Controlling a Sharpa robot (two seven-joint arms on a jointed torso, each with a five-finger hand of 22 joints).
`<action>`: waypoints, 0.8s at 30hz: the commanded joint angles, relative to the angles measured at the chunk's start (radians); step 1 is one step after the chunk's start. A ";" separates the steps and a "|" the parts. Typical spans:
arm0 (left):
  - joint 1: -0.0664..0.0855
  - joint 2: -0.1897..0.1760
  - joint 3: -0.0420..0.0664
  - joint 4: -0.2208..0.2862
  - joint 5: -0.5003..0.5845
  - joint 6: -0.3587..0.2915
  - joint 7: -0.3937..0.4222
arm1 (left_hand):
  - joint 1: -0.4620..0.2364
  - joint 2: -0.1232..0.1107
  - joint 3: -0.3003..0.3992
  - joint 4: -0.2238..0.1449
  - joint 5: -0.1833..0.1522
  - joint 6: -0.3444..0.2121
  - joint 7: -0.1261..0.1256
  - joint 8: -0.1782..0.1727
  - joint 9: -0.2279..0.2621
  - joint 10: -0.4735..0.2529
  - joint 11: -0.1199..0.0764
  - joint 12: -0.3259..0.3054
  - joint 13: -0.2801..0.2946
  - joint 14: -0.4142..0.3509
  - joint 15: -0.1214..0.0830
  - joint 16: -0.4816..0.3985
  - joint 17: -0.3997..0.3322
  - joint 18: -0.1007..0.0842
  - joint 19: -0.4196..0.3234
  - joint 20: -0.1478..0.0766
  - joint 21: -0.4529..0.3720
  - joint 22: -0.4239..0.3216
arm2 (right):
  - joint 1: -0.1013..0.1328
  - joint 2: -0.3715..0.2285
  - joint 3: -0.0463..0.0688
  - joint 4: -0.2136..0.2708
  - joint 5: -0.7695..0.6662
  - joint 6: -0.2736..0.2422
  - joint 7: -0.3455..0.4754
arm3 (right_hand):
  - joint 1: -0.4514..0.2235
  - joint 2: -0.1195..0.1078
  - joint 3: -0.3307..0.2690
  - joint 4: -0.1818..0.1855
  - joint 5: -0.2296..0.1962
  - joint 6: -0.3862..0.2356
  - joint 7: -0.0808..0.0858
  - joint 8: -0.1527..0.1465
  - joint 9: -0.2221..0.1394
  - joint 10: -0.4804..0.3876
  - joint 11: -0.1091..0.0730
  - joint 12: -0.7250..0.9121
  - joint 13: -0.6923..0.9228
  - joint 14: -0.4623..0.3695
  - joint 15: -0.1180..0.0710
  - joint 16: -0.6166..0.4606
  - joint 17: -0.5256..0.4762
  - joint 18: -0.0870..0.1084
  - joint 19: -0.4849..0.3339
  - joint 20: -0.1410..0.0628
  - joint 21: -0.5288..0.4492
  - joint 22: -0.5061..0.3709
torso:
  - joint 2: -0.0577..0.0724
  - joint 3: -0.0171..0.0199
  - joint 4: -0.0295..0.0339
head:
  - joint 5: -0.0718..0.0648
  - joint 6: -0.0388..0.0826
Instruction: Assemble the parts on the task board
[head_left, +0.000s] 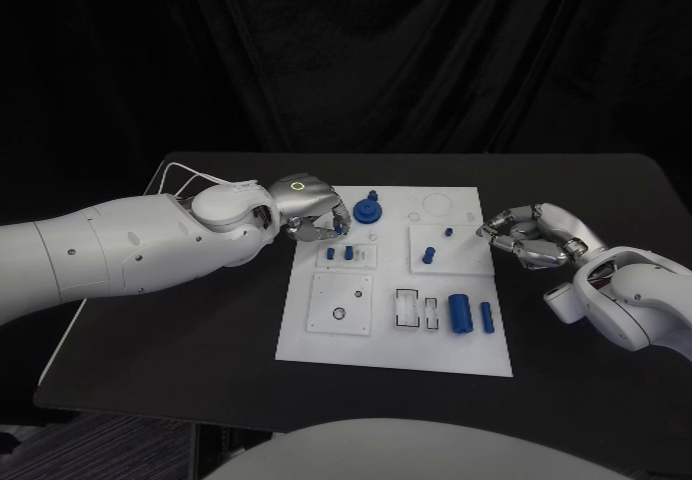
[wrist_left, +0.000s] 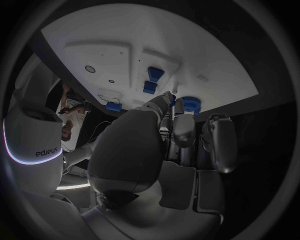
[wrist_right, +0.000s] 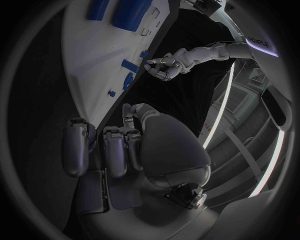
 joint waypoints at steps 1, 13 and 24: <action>-0.002 0.004 0.000 -0.004 -0.005 0.009 -0.010 | -0.009 -0.003 0.001 0.005 -0.005 0.005 -0.001 -0.004 0.002 0.008 0.001 -0.005 -0.001 -0.007 -0.003 -0.005 0.001 -0.006 -0.008 -0.001 -0.002 0.179 | -0.002 -0.001 0.001 0.001 -0.001 0.011 -0.009 | -0.009 0.000 0.008 -0.001 0.006 -0.009 -0.001 0.003 -0.001 0.104 0.003 0.003 0.263 0.105 -0.002 0.003 0.263 -0.004 0.001 0.000 -0.004 0.196 | 0.000 0.0013 -0.0001 | 0.003 -0.004; -0.005 0.030 0.000 -0.029 -0.005 -0.001 -0.017 | -0.009 -0.003 0.002 0.005 -0.006 0.005 0.000 -0.005 0.002 0.011 0.001 -0.006 -0.001 -0.008 -0.003 -0.006 -0.002 -0.006 -0.008 -0.001 -0.002 0.179 | -0.002 -0.002 0.001 0.003 -0.001 0.012 -0.010 | -0.009 0.001 0.009 -0.001 0.006 -0.009 -0.001 0.003 -0.002 0.104 0.003 0.003 0.263 0.105 -0.001 0.003 0.263 -0.004 0.001 0.000 -0.004 0.196 | 0.002 0.0015 -0.0021 | 0.000 -0.008; -0.010 0.051 0.001 -0.046 -0.004 0.012 -0.019 | -0.009 -0.005 0.002 0.003 -0.009 0.001 0.001 -0.009 0.001 0.016 0.003 -0.008 -0.001 -0.011 -0.002 -0.011 -0.010 -0.005 -0.010 0.000 -0.005 0.178 | -0.002 -0.002 0.001 0.004 -0.001 0.011 -0.010 | -0.008 0.001 0.010 -0.001 0.006 -0.010 -0.001 0.003 -0.002 0.104 0.003 0.003 0.263 0.105 -0.001 0.003 0.263 -0.004 0.001 0.000 -0.004 0.196 | 0.001 0.0028 -0.0047 | 0.003 -0.010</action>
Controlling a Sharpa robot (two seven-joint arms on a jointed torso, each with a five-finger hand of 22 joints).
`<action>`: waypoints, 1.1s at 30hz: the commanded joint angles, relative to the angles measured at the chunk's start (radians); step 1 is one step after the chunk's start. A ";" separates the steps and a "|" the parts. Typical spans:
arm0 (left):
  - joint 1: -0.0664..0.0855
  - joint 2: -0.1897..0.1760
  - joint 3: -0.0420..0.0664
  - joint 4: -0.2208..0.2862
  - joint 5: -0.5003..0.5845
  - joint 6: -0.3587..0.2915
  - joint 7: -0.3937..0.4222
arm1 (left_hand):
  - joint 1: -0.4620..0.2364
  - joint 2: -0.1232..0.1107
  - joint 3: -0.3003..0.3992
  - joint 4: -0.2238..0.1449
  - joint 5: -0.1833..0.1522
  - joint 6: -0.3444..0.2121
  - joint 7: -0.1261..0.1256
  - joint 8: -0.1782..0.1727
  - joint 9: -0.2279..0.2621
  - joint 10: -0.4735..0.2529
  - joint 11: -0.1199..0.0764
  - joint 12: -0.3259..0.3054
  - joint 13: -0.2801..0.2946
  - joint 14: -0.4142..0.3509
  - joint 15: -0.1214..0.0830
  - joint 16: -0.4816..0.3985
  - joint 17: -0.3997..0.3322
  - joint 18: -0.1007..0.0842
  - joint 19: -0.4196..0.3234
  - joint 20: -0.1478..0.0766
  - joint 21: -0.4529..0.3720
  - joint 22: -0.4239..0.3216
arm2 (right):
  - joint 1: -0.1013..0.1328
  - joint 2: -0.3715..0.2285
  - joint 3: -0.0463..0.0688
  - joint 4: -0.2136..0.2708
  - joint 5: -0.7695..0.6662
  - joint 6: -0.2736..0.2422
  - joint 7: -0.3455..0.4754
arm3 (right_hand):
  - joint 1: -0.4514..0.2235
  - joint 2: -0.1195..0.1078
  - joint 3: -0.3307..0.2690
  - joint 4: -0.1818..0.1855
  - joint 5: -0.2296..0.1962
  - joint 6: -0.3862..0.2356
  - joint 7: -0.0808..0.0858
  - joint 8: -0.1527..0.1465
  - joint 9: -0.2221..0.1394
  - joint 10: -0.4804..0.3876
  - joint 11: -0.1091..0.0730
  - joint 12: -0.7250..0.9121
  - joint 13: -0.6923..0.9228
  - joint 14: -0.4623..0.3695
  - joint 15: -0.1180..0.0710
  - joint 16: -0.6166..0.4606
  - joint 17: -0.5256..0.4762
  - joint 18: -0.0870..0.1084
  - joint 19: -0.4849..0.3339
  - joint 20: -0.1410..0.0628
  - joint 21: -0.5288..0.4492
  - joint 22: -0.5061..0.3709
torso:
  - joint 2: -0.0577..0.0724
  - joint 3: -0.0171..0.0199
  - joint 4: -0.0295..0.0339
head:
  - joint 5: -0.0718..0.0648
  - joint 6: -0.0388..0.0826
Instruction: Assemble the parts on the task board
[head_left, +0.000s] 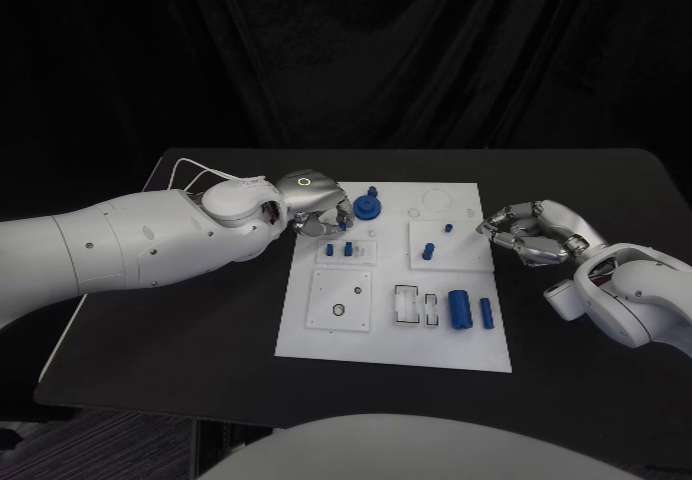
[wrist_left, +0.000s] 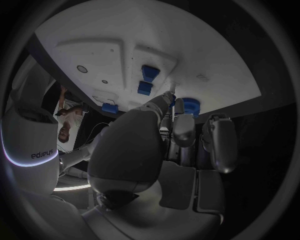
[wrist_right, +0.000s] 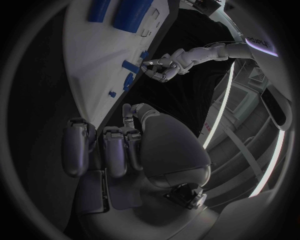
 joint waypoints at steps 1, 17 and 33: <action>-0.003 0.006 0.001 -0.003 -0.004 0.011 0.001 | -0.009 -0.005 0.002 0.003 -0.005 0.001 0.001 -0.005 0.000 0.005 -0.001 -0.004 0.001 -0.008 0.001 -0.006 -0.002 -0.005 -0.010 0.000 -0.005 0.179 | -0.002 -0.001 0.001 0.002 -0.001 0.007 -0.009 | -0.008 0.001 0.008 0.001 0.006 -0.006 0.003 0.003 -0.001 0.104 0.003 0.003 0.263 0.105 -0.001 0.003 0.263 -0.004 0.001 0.000 -0.004 0.197 | -0.001 0.0003 -0.0010 | 0.002 0.000; -0.009 0.017 0.001 -0.014 -0.004 0.022 -0.027 | -0.007 -0.009 0.004 0.001 -0.005 -0.010 0.001 -0.014 -0.002 0.008 0.001 -0.012 -0.002 -0.011 0.002 -0.011 -0.010 -0.006 -0.010 0.001 -0.004 0.179 | -0.002 -0.007 0.001 0.005 -0.001 0.004 -0.009 | -0.008 0.001 0.009 0.000 0.006 -0.007 0.003 0.003 -0.001 0.104 0.003 0.003 0.263 0.105 -0.001 0.003 0.263 -0.004 0.001 0.000 -0.005 0.196 | -0.002 -0.0003 -0.0010 | -0.006 0.000; -0.014 0.028 0.001 -0.027 -0.004 0.038 -0.034 | -0.008 -0.011 0.005 0.000 -0.006 -0.011 0.002 -0.017 -0.003 0.007 0.003 -0.017 -0.004 -0.018 0.003 -0.022 -0.028 -0.005 -0.012 0.001 -0.010 0.178 | -0.002 -0.007 0.001 0.006 -0.001 0.004 -0.008 | -0.007 0.001 0.009 -0.001 0.006 -0.007 0.003 0.004 -0.001 0.104 0.003 0.003 0.263 0.105 -0.001 0.003 0.263 -0.004 0.001 0.000 -0.004 0.197 | -0.002 0.0002 0.0000 | -0.008 0.000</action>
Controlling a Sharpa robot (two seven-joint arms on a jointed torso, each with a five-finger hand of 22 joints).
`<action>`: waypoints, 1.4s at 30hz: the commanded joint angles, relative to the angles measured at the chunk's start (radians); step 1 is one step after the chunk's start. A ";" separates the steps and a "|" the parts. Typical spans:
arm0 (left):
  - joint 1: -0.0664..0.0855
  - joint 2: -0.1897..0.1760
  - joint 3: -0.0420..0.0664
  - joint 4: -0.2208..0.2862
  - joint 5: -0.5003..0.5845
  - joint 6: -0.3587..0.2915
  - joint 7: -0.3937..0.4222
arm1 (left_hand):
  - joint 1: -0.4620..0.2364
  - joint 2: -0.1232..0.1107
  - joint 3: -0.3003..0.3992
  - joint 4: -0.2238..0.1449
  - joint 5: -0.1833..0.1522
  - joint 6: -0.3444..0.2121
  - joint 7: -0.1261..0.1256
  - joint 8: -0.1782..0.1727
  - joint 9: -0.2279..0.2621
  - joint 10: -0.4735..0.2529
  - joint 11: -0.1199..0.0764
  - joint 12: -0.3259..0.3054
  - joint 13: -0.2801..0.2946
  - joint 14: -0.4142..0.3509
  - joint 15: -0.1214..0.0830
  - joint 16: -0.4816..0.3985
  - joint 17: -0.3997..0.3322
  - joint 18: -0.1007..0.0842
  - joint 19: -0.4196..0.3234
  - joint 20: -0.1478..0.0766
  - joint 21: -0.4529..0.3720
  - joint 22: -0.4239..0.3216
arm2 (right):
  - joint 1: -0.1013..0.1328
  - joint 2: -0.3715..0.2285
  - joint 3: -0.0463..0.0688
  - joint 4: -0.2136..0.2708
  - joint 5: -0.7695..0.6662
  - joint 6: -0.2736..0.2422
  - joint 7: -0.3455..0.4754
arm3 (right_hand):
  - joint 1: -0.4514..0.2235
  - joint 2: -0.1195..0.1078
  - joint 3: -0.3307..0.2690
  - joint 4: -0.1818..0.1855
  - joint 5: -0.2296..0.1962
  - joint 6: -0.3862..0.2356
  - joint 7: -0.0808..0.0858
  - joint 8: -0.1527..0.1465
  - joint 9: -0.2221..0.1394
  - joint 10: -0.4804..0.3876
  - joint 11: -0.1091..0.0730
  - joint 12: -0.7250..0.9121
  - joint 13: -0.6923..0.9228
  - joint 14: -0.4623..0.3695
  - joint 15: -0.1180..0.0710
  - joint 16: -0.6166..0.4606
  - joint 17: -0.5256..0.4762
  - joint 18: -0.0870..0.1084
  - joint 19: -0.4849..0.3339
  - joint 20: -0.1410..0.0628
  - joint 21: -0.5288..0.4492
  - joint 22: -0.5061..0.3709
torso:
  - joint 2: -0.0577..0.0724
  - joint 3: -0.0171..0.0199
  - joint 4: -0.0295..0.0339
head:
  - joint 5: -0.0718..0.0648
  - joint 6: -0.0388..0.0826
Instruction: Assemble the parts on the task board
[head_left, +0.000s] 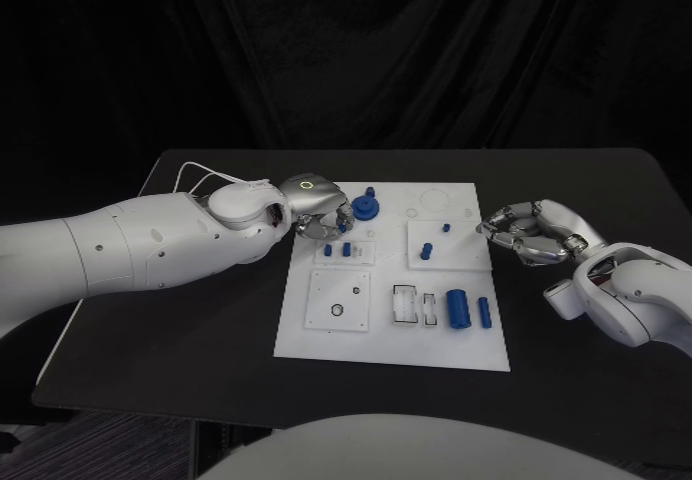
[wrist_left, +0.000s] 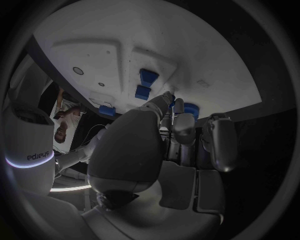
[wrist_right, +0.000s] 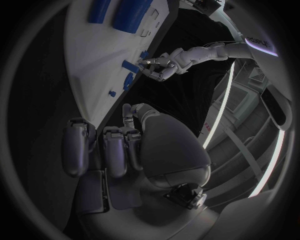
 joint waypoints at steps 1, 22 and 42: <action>-0.003 0.002 0.000 -0.002 -0.004 0.017 -0.002 | -0.004 -0.007 0.005 0.000 -0.005 -0.003 0.003 -0.003 -0.001 0.006 0.003 -0.006 -0.001 -0.008 -0.001 -0.004 0.000 -0.005 -0.004 0.001 -0.005 0.178 | -0.002 -0.001 0.001 0.002 -0.001 0.004 -0.008 | -0.007 0.001 0.006 0.001 0.006 -0.007 0.003 0.004 -0.001 0.104 0.003 0.003 0.263 0.105 -0.001 0.003 0.263 -0.004 0.001 0.000 -0.004 0.197 | 0.000 0.0003 0.0011 | -0.002 0.000; -0.006 0.002 0.000 -0.013 -0.004 0.038 -0.020 | -0.044 -0.042 -0.016 0.032 -0.077 -0.170 -0.050 -0.049 -0.050 -0.127 0.043 -0.087 -0.015 -0.034 0.028 -0.027 -0.046 0.004 -0.026 0.025 -0.057 0.166 | -0.002 -0.002 0.001 0.003 -0.001 0.004 -0.007 | -0.007 0.001 0.008 0.000 0.006 -0.008 0.003 0.004 -0.002 0.104 0.003 0.003 0.263 0.105 -0.001 0.003 0.263 -0.004 0.001 0.000 -0.005 0.197 | 0.000 0.0005 0.0013 | 0.001 0.000; -0.006 -0.032 0.001 -0.022 -0.004 -0.134 -0.021 | -0.033 -0.040 -0.028 0.032 -0.056 -0.204 -0.062 -0.041 -0.074 -0.133 0.047 -0.073 0.002 -0.040 0.035 -0.027 -0.056 0.006 -0.028 0.030 -0.068 0.164 | -0.002 -0.011 0.001 0.005 -0.001 0.004 -0.008 | -0.007 0.001 0.011 -0.003 0.005 -0.002 0.002 0.009 -0.001 0.104 0.003 0.003 0.263 0.105 -0.001 0.003 0.263 -0.004 0.001 0.000 -0.005 0.197 | 0.000 0.0001 0.0019 | -0.005 0.000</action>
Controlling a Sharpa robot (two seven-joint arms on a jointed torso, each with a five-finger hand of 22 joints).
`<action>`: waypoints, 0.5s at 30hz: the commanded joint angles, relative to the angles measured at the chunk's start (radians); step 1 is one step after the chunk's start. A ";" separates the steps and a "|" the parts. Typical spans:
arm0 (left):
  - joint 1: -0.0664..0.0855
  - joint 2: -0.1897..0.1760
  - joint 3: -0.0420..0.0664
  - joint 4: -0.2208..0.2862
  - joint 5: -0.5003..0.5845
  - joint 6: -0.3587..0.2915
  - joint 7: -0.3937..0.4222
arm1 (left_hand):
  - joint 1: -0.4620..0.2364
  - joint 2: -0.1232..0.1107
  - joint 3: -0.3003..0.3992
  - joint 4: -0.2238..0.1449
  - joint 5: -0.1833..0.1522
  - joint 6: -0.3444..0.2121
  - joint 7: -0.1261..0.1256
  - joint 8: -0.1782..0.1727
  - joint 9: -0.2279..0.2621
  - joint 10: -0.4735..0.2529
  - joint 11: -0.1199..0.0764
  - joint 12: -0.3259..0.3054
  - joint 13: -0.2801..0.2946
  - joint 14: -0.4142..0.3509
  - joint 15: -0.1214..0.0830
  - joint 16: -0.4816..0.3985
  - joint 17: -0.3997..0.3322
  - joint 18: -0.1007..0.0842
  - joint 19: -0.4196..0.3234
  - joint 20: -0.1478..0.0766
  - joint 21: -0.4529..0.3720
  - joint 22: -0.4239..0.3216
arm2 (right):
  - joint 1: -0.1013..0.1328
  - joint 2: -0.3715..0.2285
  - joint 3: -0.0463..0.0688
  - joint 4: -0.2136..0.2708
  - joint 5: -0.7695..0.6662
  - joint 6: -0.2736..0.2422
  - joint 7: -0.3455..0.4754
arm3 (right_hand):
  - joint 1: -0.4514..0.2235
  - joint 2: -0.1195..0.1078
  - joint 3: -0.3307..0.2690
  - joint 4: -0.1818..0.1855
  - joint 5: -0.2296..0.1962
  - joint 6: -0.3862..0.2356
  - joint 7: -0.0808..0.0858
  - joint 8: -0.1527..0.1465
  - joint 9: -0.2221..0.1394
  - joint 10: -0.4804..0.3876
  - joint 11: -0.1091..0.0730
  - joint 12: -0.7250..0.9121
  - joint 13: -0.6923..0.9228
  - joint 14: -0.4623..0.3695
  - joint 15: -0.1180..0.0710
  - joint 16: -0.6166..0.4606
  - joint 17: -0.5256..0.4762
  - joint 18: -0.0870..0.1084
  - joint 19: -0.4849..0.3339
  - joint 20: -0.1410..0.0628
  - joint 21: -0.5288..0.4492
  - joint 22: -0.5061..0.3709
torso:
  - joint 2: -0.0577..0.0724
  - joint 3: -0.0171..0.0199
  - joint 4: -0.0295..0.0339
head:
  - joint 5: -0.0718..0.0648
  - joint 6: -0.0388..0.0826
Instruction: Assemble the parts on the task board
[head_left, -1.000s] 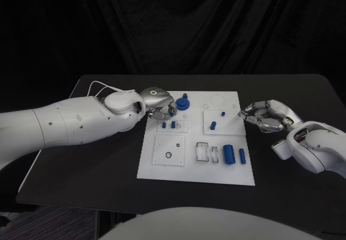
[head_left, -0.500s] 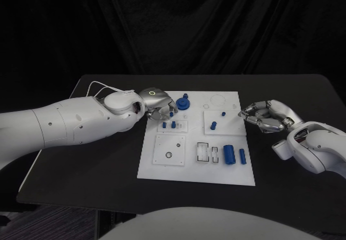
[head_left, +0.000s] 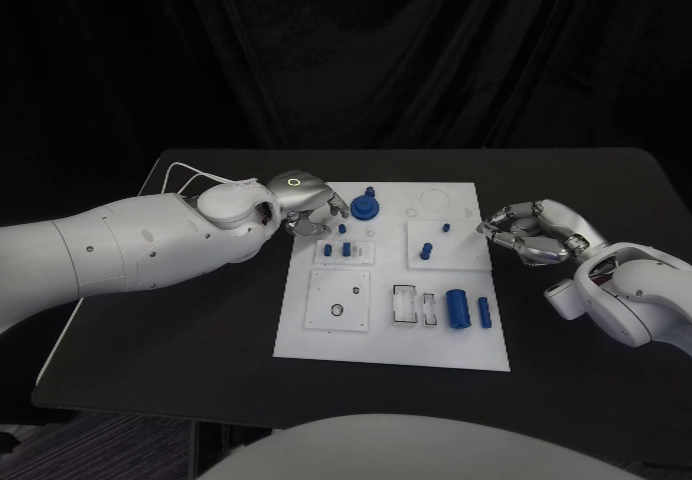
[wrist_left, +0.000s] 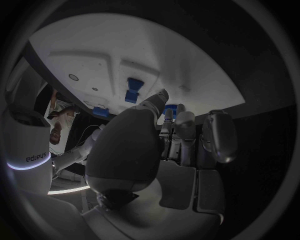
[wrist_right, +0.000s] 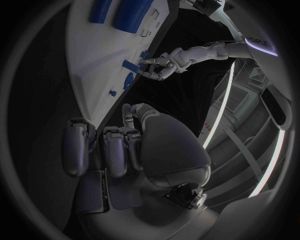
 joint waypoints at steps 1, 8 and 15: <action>-0.002 -0.015 0.001 0.000 -0.004 -0.121 0.007 | 0.005 0.000 -0.003 0.003 0.006 0.009 0.002 0.008 -0.001 0.011 -0.002 0.007 0.003 -0.007 -0.001 -0.003 -0.009 0.007 -0.003 0.003 -0.006 0.163 | -0.002 -0.006 0.000 0.004 -0.001 0.001 -0.008 | -0.007 0.000 0.008 0.000 0.005 0.001 -0.002 0.004 0.000 0.104 0.003 0.003 0.263 0.105 -0.001 0.003 0.263 -0.004 0.001 0.000 -0.004 0.197 | 0.000 -0.0003 0.0002 | -0.002 0.000; -0.002 -0.076 0.001 0.034 0.214 -0.263 0.104 | -0.004 0.001 -0.006 0.019 0.024 0.050 0.016 0.020 -0.004 0.009 -0.003 0.019 0.014 -0.040 -0.002 -0.037 -0.065 0.015 -0.023 0.003 -0.051 0.152 | 0.003 -0.020 0.001 0.016 -0.018 -0.021 -0.014 | -0.005 -0.010 0.009 -0.008 0.004 -0.002 -0.001 0.005 -0.001 0.104 0.003 0.003 0.263 0.105 -0.002 0.003 0.263 -0.004 0.000 0.000 -0.007 0.196 | -0.001 -0.0021 -0.0004 | -0.009 0.007; -0.001 -0.141 0.000 0.089 0.530 -0.275 0.275 | -0.011 0.008 -0.015 0.045 0.057 0.076 0.052 0.016 -0.017 -0.052 0.019 0.044 0.025 -0.248 0.025 -0.218 -0.298 0.048 -0.153 0.028 -0.280 0.097 | 0.047 -0.012 0.001 0.022 -0.081 -0.019 -0.064 | -0.006 -0.025 0.009 -0.020 -0.003 -0.006 0.001 0.006 -0.004 0.104 0.005 0.003 0.263 0.105 0.000 0.003 0.263 0.008 -0.027 0.001 -0.053 0.180 | -0.001 -0.0027 0.0000 | -0.021 0.026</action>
